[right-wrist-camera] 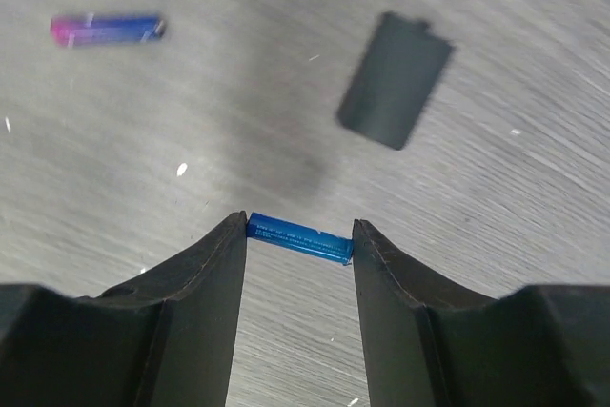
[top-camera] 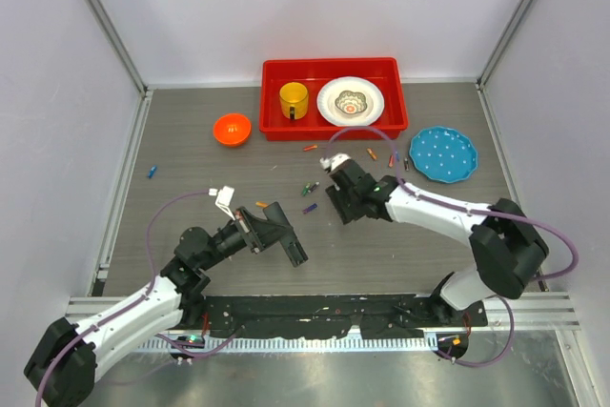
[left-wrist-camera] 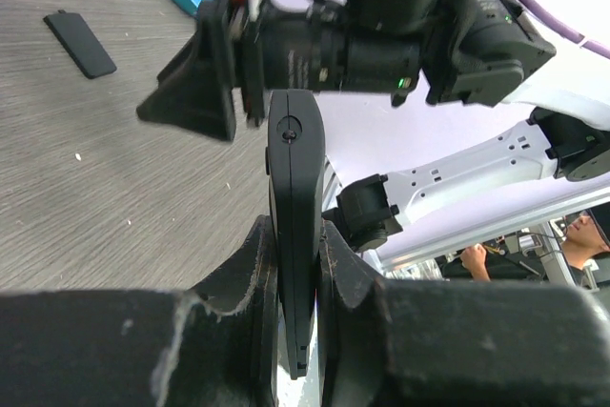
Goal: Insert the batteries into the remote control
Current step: Adjust the battery at the center of the board.
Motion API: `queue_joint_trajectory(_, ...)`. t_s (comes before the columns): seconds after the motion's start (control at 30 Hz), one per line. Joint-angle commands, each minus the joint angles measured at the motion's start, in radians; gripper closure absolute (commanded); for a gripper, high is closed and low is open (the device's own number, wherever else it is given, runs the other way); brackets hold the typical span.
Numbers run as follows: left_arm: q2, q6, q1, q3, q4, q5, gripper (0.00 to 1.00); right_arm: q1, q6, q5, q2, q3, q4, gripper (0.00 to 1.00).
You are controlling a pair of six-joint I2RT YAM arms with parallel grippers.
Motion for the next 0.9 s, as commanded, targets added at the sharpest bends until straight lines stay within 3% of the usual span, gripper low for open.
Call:
queue_joint_trajectory(0.0,-0.015,0.020,-0.003,0.004,-0.003,0.000,1.00,0.086,-0.317,0.053,0.080,0.017,-0.044,0.99)
queue_joint_trajectory(0.2,-0.014,0.026,-0.003,0.007,-0.012,-0.003,1.00,0.124,-0.488,0.059,-0.014,-0.083,0.083,0.99)
queue_joint_trajectory(0.33,0.003,0.017,-0.003,0.001,0.023,-0.006,1.00,0.091,-0.548,0.030,-0.031,-0.094,0.082,0.99)
queue_joint_trajectory(0.6,-0.006,0.000,-0.003,-0.016,0.033,0.005,1.00,0.041,-0.462,-0.088,0.044,-0.072,0.078,0.96)
queue_joint_trajectory(0.87,-0.034,0.006,-0.003,-0.014,0.000,-0.011,1.00,0.038,-0.350,-0.091,0.107,-0.016,-0.004,0.86)
